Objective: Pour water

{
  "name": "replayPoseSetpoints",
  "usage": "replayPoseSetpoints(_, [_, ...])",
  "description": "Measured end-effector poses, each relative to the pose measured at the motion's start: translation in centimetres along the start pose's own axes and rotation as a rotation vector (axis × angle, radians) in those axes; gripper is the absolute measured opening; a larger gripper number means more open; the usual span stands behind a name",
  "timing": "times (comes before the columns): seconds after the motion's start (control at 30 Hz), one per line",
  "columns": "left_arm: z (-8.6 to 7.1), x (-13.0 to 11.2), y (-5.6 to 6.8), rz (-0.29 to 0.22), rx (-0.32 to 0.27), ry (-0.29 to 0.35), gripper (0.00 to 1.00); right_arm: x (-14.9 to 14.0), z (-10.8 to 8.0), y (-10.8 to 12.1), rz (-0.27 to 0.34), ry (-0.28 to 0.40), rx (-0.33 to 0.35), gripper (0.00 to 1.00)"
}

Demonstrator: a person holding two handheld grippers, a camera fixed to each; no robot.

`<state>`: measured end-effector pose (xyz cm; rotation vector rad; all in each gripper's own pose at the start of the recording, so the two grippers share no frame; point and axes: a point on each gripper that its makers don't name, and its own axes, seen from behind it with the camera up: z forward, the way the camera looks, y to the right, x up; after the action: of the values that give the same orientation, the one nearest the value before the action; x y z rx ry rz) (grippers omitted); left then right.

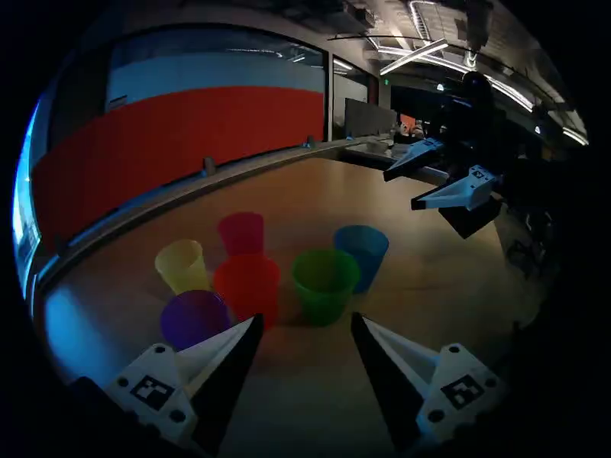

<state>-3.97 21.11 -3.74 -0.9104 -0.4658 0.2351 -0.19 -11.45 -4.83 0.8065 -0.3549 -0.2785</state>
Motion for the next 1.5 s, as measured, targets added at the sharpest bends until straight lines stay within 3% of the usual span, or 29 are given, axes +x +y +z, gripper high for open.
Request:
replayPoseSetpoints(0.63, [3.0,-0.8,0.5,0.031,-0.032,-0.034,0.85,-2.2,2.1,-1.0,-0.027,-0.051,0.039,1.00])
replayPoseSetpoints(1.5, [5.9,-0.5,1.2,0.044,-0.066,-0.042,0.85,-4.6,4.6,-1.4,-0.044,-0.116,0.076,1.00])
